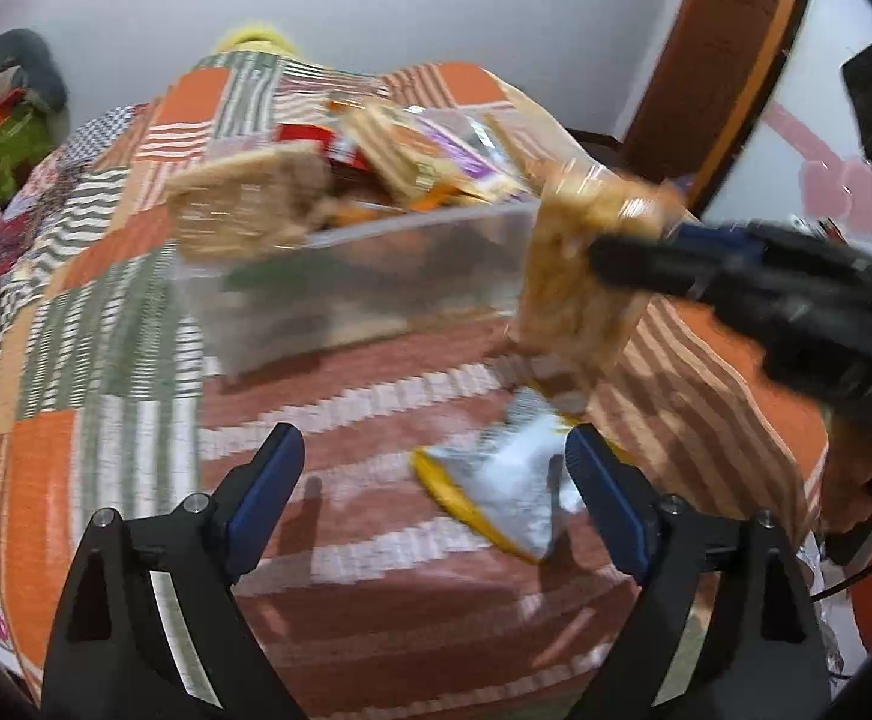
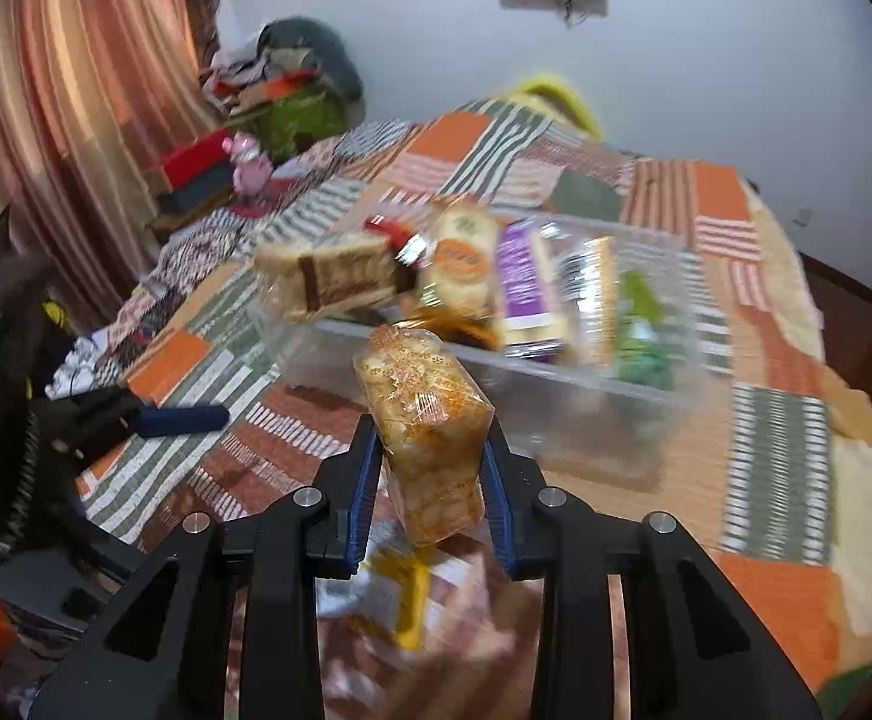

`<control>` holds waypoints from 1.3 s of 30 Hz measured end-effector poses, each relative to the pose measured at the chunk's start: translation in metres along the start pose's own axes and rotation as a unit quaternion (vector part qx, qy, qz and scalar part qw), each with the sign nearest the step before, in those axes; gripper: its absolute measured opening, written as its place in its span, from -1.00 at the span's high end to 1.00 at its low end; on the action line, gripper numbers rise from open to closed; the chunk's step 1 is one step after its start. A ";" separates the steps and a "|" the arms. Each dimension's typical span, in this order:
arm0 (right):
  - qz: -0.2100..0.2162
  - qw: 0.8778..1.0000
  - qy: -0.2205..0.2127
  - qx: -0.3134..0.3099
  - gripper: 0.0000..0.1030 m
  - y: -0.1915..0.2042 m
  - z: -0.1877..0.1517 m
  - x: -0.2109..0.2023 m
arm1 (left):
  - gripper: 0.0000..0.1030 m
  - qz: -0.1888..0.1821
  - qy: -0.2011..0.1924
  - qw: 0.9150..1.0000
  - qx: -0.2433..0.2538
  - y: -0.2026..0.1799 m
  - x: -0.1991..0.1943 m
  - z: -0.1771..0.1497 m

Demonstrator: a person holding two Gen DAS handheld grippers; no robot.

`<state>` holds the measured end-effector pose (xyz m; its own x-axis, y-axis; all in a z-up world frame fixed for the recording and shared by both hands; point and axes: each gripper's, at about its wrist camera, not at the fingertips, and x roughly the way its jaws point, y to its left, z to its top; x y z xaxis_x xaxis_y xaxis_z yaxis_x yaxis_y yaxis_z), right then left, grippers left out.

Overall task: Organize snacks
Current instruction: 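Grasp the puffed-snack bag with the right tool while the left tool grasps the chip bag, then lower both bags into the clear box and open both tools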

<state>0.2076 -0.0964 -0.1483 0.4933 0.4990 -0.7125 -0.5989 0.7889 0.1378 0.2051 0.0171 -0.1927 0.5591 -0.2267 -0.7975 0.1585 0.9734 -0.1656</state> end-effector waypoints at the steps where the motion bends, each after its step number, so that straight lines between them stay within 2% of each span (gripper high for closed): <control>1: -0.006 1.000 -0.008 0.006 0.43 -0.006 -0.002 -0.010 | -0.76 -0.004 0.004 1.000 0.004 -0.005 0.004 0.000; 5: -0.020 0.999 -0.020 0.025 0.43 -0.024 -0.010 -0.032 | -0.80 -0.019 0.027 0.999 0.012 -0.018 0.021 -0.002; 8: -0.028 0.999 -0.021 0.035 0.43 -0.033 -0.018 -0.041 | -0.81 -0.003 0.040 0.999 0.012 -0.022 0.040 -0.008; 11: -0.033 0.998 -0.017 0.047 0.43 -0.041 -0.026 -0.045 | -0.75 0.009 0.027 1.000 0.004 -0.023 0.042 -0.009; 12: -0.033 0.998 -0.016 0.049 0.43 -0.043 -0.026 -0.045 | -0.55 0.008 0.024 1.000 0.003 -0.023 0.041 -0.008; 16: -0.032 0.998 -0.013 0.060 0.43 -0.051 -0.030 -0.046 | -0.01 -0.001 0.012 1.000 -0.005 -0.020 0.034 -0.008; 17: -0.032 0.997 -0.014 0.062 0.43 -0.052 -0.030 -0.046 | 0.34 -0.010 0.013 1.000 -0.007 -0.019 0.032 -0.008; 18: -0.031 0.997 -0.016 0.063 0.43 -0.052 -0.030 -0.046 | 0.52 -0.015 0.015 1.000 -0.009 -0.017 0.029 -0.007; 27: -0.035 0.997 -0.039 0.055 0.43 -0.049 -0.017 -0.053 | 0.57 -0.001 -0.033 0.999 -0.015 -0.007 -0.015 0.008; 34: -0.038 0.995 -0.072 0.054 0.43 -0.051 0.007 -0.058 | 0.57 0.003 -0.092 0.996 -0.017 -0.006 -0.040 0.049; 39: -0.038 0.994 -0.083 0.057 0.43 -0.054 0.024 -0.052 | 0.56 0.003 -0.109 0.994 -0.015 -0.005 -0.039 0.081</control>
<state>0.2292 -0.1559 -0.1028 0.6379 0.4814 -0.6012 -0.4851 0.8574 0.1718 0.2484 0.0187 -0.1133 0.7232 -0.2200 -0.6547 0.1319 0.9745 -0.1818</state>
